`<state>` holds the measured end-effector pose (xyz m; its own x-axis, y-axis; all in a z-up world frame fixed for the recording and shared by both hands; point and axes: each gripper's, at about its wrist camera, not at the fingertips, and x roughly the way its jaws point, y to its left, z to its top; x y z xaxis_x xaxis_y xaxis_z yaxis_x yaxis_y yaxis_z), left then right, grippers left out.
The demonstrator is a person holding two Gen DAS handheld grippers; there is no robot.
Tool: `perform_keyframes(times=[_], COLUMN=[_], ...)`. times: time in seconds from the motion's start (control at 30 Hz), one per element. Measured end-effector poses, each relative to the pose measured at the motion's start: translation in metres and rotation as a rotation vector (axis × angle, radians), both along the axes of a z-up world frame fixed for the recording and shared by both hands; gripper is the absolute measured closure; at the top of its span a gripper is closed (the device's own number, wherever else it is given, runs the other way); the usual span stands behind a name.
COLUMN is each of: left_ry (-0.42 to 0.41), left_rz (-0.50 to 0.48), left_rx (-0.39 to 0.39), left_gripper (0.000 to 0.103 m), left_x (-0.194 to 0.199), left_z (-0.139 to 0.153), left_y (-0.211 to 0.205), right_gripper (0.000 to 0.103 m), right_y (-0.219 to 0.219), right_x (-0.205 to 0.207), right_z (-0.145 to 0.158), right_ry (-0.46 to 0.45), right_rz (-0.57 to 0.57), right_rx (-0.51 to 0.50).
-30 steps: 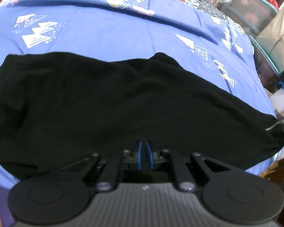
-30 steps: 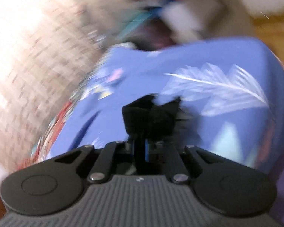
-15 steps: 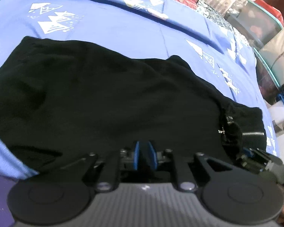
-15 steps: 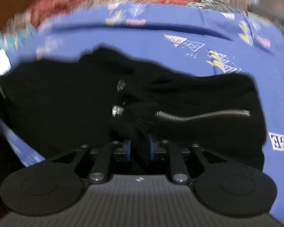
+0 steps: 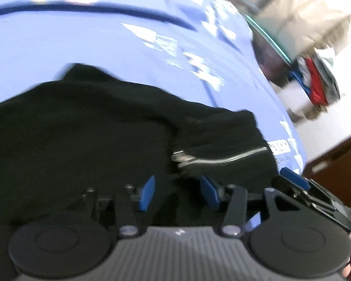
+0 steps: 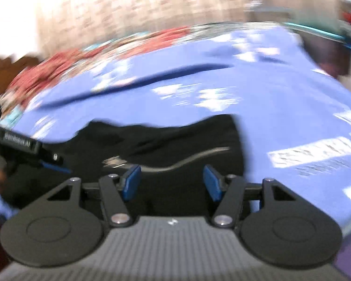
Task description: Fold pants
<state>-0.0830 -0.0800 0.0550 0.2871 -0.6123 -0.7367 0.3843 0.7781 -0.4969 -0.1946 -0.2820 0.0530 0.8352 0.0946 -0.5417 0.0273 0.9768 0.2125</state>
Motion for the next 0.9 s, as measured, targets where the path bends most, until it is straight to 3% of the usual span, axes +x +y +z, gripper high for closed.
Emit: perform_keyframes(times=[0.1, 0.17, 0.2, 0.23, 0.3, 0.33, 0.4, 0.47, 0.5, 0.57, 0.63, 0.67, 0.73, 0.8, 0.9], left_ry=[0.036, 0.034, 0.019, 0.014, 0.019, -0.007, -0.085, -0.128, -0.136, -0.144, -0.155, -0.144, -0.137, -0.182, -0.226], left_rz=[-0.036, -0.037, -0.038, -0.038, -0.032, -0.033, -0.079, -0.115, -0.117, -0.121, -0.099, -0.095, -0.104, -0.081, -0.042], left_rx=[-0.005, 0.022, 0.027, 0.035, 0.045, 0.034, -0.001, -0.032, -0.006, 0.115, 0.088, 0.084, 0.095, 0.088, -0.003], left_gripper=[0.049, 0.050, 0.058, 0.074, 0.082, 0.087, 0.093, 0.093, 0.093, 0.088, 0.085, 0.085, 0.083, 0.080, 0.072], left_x=[0.013, 0.017, 0.016, 0.015, 0.016, 0.013, 0.005, -0.004, -0.004, -0.002, -0.004, -0.006, -0.010, -0.019, -0.037], left_z=[-0.012, -0.019, -0.022, -0.024, -0.026, -0.022, -0.011, -0.006, -0.010, -0.030, -0.040, -0.037, -0.024, -0.008, 0.012], left_y=[-0.038, -0.056, -0.061, -0.065, -0.068, -0.069, -0.073, -0.077, -0.082, -0.093, -0.088, -0.085, -0.078, -0.061, -0.010], right_gripper=[0.041, 0.041, 0.041, 0.054, 0.086, 0.087, 0.087, 0.087, 0.087, 0.086, 0.083, 0.079, 0.063, 0.061, 0.061], right_y=[-0.022, -0.031, -0.034, -0.037, -0.037, -0.038, -0.040, -0.044, -0.049, -0.050, -0.041, -0.038, -0.032, -0.031, -0.026], right_x=[-0.001, 0.002, 0.005, 0.010, 0.017, 0.016, -0.001, -0.017, -0.021, -0.018, -0.008, -0.010, -0.015, -0.024, -0.038], right_z=[-0.011, -0.020, -0.026, -0.033, -0.041, -0.042, -0.029, -0.020, -0.022, -0.034, -0.054, -0.055, -0.045, -0.033, -0.007], right_ry=[0.039, 0.060, 0.077, 0.098, 0.142, 0.144, 0.057, -0.026, -0.034, 0.020, 0.121, 0.105, 0.092, 0.037, -0.078], right_rz=[-0.090, -0.101, -0.105, -0.107, -0.110, -0.110, -0.135, -0.177, -0.200, -0.213, -0.204, -0.214, -0.241, -0.287, -0.290], right_rx=[0.022, 0.073, 0.104, 0.135, 0.162, 0.166, 0.152, 0.145, 0.160, 0.167, 0.119, 0.097, 0.083, 0.075, 0.076])
